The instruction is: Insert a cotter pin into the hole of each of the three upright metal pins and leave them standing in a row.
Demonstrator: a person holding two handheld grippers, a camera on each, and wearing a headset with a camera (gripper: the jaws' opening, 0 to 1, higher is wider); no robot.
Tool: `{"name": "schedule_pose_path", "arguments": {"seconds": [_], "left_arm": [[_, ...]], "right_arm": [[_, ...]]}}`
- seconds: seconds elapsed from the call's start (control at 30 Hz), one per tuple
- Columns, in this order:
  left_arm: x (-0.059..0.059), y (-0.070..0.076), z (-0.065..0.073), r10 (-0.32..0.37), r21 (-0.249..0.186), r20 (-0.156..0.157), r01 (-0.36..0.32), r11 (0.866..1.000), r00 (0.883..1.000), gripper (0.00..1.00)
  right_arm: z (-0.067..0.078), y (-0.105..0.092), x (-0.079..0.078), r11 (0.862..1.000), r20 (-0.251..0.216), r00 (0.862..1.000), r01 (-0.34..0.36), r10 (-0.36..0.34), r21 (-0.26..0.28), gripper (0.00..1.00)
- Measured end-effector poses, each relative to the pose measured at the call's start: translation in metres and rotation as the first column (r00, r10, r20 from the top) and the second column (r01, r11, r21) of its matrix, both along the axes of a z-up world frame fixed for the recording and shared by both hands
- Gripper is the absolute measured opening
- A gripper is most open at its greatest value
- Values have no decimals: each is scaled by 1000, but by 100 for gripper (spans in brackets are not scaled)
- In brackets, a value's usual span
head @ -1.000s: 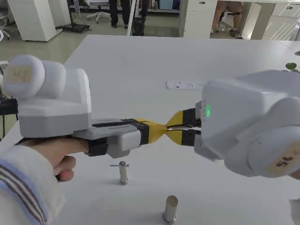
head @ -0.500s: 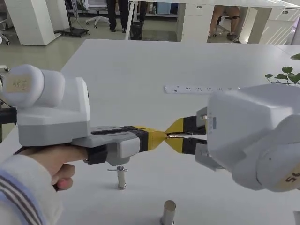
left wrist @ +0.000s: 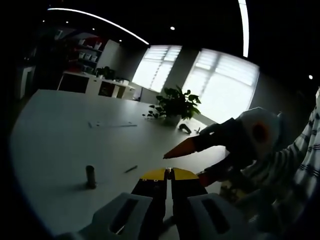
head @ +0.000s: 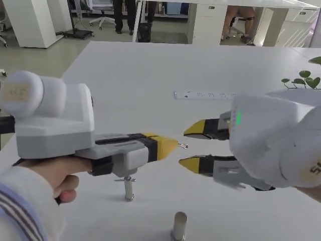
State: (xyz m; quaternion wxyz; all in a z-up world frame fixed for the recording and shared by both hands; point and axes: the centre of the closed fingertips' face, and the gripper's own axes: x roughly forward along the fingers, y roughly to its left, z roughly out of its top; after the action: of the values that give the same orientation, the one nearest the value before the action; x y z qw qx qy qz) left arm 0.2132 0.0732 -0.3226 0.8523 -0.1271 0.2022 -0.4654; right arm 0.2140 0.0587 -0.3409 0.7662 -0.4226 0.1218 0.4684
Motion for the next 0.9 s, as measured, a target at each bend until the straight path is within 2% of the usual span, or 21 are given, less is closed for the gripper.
{"name": "schedule_pose_path", "arguments": {"seconds": [0.1, 0.17, 0.27, 0.37, 0.47, 0.5, 0.53, 0.63, 0.7, 0.77, 0.87, 0.9], "left_arm": [[-1, 1, 0, -5, 6, 23, 5, 1000, 1000, 0], [-2, 1, 1, -13, 13, 39, 12, 1000, 999, 0], [-3, 1, 3, -29, 25, 79, 27, 999, 996, 0], [-4, 1, 5, -34, 29, 105, 32, 999, 994, 0], [-7, -1, 9, -55, 37, 156, 50, 998, 986, 0], [-8, -1, 9, -61, 41, 164, 55, 998, 985, 0], [-9, -2, 10, -75, 50, 188, 67, 997, 979, 0], [-14, -5, 11, -109, 69, 223, 95, 993, 969, 0], [-18, -8, 12, -138, 83, 260, 120, 989, 956, 0], [-22, -10, 13, -160, 89, 285, 140, 986, 945, 0], [-25, -12, 14, -181, 81, 289, 164, 983, 940, 0], [-26, -12, 15, -189, 88, 304, 170, 981, 934, 0]], "right_arm": [[-2, -3, 2, 1000, -31, 999, 25, -25, 10, 29], [-3, -3, 0, 999, -58, 998, 30, -28, 29, 28], [-4, -2, -4, 998, -114, 993, 34, -27, 56, 28], [-5, -4, -5, 997, -144, 989, 40, -31, 63, 28], [-9, -6, -6, 997, -178, 984, 40, -27, 72, 28], [-9, -6, -7, 997, -182, 983, 38, -24, 71, 27], [-10, -7, -8, 997, -193, 981, 38, -23, 74, 27], [-12, -7, -11, 995, -226, 974, 37, -16, 88, 26], [-13, -6, -13, 994, -244, 970, 33, -8, 101, 25], [-13, -6, -13, 994, -253, 967, 33, -5, 104, 24], [-16, -7, -18, 996, -265, 964, 15, 9, 87, 22], [-16, -6, -19, 996, -268, 963, 10, 14, 87, 21]]}}
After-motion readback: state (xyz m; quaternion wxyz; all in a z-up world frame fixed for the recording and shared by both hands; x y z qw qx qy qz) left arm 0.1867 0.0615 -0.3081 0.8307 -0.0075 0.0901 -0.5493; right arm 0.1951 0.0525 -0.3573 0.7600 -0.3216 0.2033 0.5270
